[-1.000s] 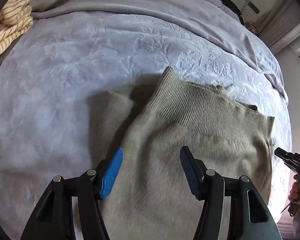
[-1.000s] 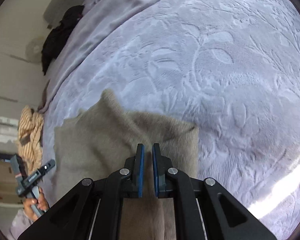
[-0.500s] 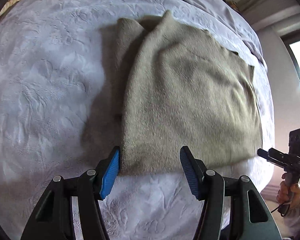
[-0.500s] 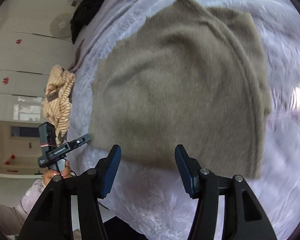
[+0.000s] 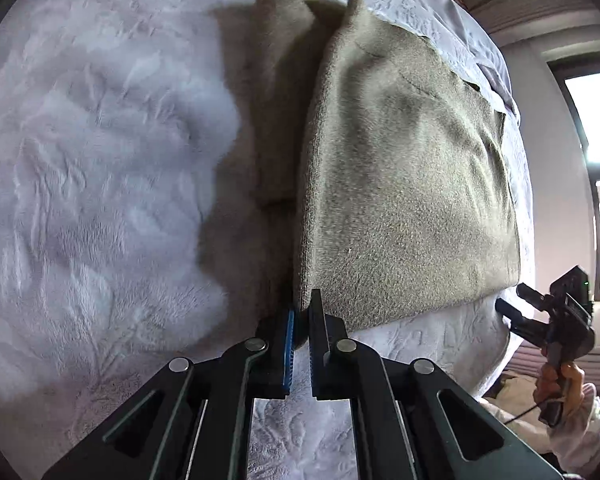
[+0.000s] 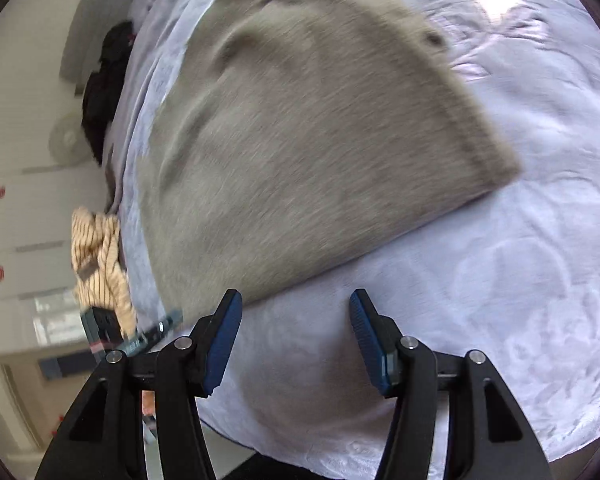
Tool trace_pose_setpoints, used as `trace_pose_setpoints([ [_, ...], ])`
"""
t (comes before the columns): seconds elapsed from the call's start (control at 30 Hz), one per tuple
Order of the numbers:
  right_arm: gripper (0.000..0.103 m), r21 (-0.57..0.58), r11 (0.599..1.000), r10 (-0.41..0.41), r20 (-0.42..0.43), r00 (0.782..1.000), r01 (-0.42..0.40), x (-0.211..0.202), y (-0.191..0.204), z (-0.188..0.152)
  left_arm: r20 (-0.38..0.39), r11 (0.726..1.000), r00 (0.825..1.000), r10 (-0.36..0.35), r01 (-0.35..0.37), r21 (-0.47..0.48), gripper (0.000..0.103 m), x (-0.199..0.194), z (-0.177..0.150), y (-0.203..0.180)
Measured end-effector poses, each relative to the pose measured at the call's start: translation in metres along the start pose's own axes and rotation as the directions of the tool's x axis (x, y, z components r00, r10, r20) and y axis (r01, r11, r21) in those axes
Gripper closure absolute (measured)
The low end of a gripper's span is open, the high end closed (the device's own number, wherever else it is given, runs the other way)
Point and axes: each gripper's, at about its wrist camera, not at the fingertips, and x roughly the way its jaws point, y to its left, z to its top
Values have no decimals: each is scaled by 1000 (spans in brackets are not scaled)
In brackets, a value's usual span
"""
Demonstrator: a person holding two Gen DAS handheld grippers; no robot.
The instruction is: Fold small clothes
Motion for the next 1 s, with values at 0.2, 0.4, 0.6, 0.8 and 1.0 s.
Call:
trace_pose_setpoints([
  [0.2,44,228,968,84,98,992,-104,-2,-42,15,4,1000,1000,7,-7,1,97,-2,-4,-1],
  [0.4,95,189,975,89,154,984,-118,-17,-34,32,-7,1000,1000,15,-15,2,97,-4,-3,-9],
  [0.6,95,-5,1000,-14,124,992,15,-32,-13,38,-15,999,999,39,-39,32,97,2,-13,-11],
  [0.8,95,41,996,-86,85,993,83,-14,-40,40,20,998,998,65,-65,8,96,-3,-16,-13],
  [1.0,84,16,990,-142,65,988,141,-17,-28,37,44,986,985,166,-166,-13,52,-16,-21,-17],
])
